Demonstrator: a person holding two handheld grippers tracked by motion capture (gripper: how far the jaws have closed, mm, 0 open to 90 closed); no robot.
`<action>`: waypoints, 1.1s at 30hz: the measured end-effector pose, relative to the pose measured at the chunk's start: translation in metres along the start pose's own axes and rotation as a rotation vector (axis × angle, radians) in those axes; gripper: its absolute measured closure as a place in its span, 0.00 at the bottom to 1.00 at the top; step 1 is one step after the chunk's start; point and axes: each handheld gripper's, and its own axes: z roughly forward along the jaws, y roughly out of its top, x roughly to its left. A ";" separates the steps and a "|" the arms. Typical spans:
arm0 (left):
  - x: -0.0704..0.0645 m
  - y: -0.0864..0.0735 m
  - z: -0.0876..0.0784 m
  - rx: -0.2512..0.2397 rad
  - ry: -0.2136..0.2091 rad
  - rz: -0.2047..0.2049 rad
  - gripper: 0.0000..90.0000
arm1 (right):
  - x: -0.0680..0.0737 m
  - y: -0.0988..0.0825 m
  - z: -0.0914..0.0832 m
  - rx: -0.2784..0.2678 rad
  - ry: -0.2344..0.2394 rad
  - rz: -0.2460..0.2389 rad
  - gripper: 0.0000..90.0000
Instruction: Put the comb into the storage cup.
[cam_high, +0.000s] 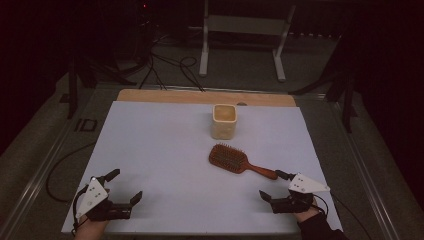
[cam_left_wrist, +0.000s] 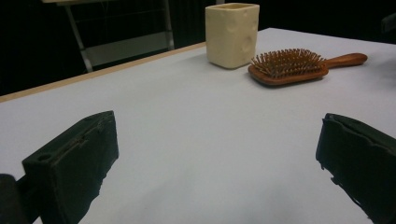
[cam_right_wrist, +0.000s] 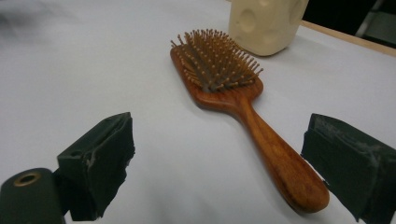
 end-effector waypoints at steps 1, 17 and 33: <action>0.000 0.000 0.000 -0.001 0.002 0.001 0.00 | 0.000 0.000 0.000 0.000 0.000 0.000 0.10; -0.001 0.000 0.000 0.004 -0.012 0.004 0.00 | 0.009 0.002 0.005 0.042 0.019 -0.060 0.10; -0.001 0.000 0.000 -0.003 -0.021 -0.001 0.00 | 0.016 0.010 0.005 0.074 0.052 -0.059 0.10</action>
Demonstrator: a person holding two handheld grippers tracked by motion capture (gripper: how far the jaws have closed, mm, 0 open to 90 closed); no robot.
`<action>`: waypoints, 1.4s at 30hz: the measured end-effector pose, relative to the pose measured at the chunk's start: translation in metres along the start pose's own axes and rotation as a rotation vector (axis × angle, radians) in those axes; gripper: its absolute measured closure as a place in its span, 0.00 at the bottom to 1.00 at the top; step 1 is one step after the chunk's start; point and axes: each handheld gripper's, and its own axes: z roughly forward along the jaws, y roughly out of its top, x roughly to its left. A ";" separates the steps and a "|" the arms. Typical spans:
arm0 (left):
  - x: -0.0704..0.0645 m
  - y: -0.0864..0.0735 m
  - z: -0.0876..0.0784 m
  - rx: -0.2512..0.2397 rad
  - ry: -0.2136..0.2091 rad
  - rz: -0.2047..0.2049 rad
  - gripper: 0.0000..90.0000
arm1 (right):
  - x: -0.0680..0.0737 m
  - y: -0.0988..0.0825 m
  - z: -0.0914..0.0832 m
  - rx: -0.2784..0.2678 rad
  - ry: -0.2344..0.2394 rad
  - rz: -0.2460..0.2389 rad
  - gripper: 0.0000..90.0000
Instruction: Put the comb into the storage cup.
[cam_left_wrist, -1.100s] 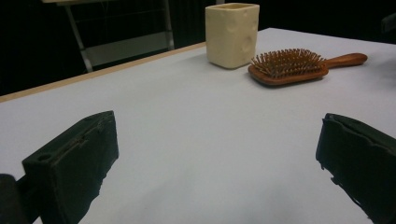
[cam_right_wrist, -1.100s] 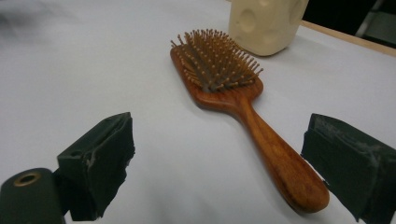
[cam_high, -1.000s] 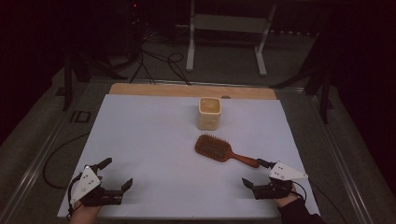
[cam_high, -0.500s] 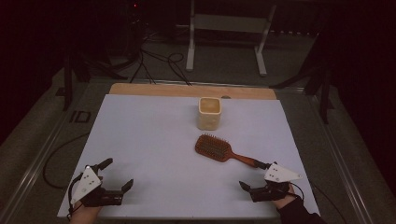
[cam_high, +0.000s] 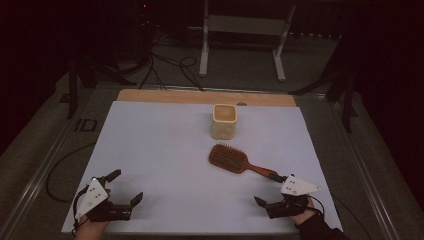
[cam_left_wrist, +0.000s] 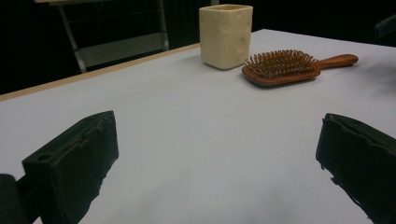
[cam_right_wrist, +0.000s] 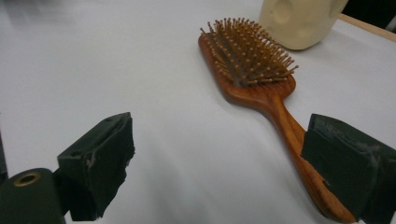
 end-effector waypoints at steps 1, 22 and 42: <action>0.000 0.000 0.000 -0.001 0.000 -0.002 0.00 | 0.000 0.001 0.000 0.002 0.003 -0.008 0.10; -0.001 0.000 0.002 0.005 0.002 0.005 0.00 | 0.011 0.029 -0.020 -0.016 0.007 -0.026 0.10; -0.001 0.001 0.002 -0.001 0.000 0.002 0.00 | -0.009 0.080 -0.042 -0.038 -0.031 -0.089 0.10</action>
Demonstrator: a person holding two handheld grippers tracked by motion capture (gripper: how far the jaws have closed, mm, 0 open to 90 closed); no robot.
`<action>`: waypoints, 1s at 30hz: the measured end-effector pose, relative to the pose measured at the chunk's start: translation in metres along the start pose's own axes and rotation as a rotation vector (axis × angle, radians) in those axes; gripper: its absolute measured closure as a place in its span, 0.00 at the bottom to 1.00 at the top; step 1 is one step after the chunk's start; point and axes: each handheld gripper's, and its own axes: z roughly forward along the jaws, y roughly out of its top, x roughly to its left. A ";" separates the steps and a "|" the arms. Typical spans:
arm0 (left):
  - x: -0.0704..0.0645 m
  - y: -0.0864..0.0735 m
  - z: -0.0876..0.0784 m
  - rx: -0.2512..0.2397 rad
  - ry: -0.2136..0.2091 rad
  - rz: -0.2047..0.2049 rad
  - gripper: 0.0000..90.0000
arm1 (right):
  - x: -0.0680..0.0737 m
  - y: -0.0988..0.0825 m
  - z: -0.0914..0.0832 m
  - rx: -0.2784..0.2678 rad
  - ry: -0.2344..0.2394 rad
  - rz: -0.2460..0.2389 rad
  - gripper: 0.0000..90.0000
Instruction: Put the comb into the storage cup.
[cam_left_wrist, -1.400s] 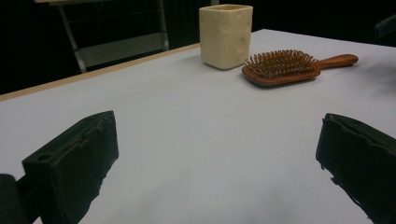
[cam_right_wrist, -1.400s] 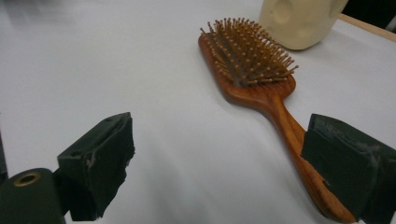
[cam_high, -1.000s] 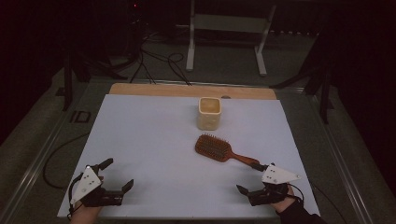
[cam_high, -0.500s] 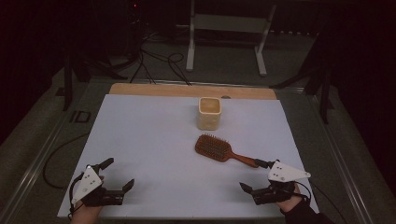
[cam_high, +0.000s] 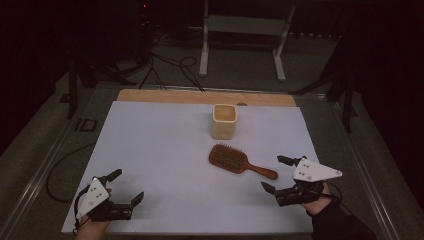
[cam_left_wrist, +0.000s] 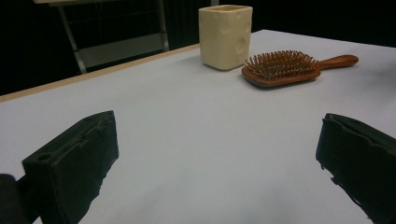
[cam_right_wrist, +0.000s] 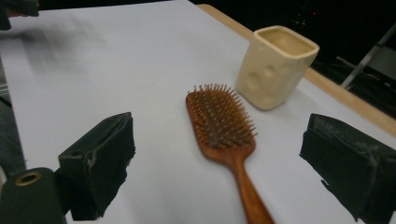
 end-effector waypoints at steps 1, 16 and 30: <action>0.000 0.000 0.000 -0.002 0.000 0.000 0.00 | -0.002 0.002 0.000 0.000 -0.003 -0.003 0.10; 0.000 0.000 0.000 0.001 0.001 0.003 0.00 | -0.035 0.004 0.021 0.030 -0.008 0.023 0.10; 0.000 0.000 0.000 -0.002 0.002 0.002 0.00 | -0.057 -0.018 0.045 0.086 -0.028 0.052 0.10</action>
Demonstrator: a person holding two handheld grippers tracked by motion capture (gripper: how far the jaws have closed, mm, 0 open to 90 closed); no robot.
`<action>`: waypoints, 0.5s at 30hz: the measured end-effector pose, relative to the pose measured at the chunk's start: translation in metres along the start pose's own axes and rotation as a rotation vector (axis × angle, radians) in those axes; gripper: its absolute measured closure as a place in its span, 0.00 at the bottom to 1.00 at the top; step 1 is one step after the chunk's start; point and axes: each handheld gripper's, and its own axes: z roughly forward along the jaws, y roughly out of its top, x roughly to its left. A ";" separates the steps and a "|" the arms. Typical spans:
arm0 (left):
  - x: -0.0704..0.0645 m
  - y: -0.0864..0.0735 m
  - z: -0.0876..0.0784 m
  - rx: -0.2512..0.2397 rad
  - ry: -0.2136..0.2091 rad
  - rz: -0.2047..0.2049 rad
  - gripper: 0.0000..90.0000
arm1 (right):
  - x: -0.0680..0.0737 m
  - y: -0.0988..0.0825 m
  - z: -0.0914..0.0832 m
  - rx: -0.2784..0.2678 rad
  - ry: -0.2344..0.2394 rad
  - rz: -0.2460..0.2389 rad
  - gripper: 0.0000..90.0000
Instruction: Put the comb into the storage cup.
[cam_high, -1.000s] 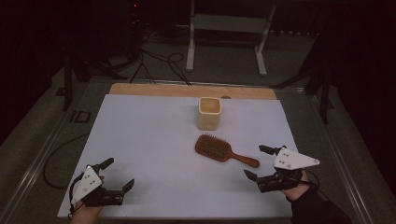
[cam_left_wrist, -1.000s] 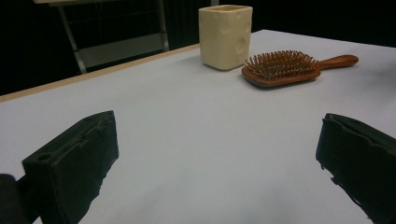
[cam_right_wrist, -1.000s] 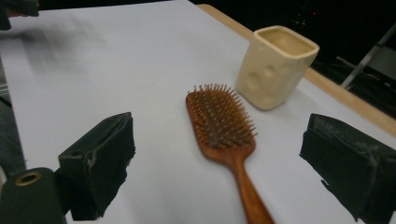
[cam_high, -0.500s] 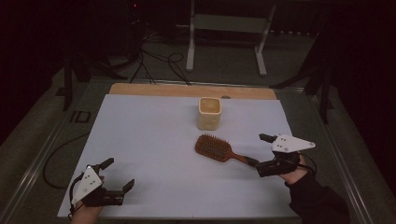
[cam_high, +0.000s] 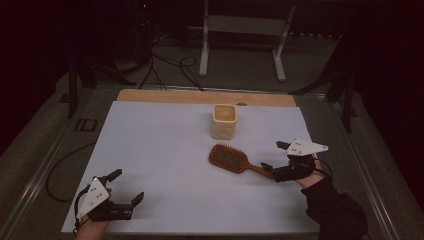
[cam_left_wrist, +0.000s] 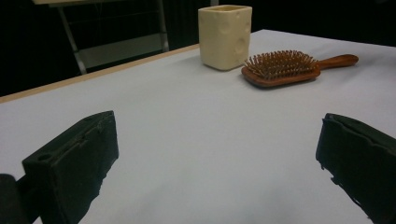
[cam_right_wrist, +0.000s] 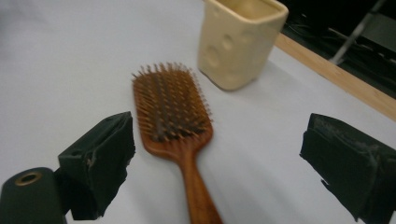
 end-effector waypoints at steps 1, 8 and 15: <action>0.000 0.000 0.000 0.002 0.000 0.001 0.00 | -0.002 -0.002 0.002 0.008 -0.004 0.005 0.10; 0.000 0.000 0.000 0.003 0.001 0.004 0.00 | -0.014 -0.017 0.017 0.051 -0.002 0.050 0.10; 0.001 0.000 0.000 -0.002 0.002 0.001 0.00 | -0.020 -0.027 0.026 0.091 -0.001 0.065 0.10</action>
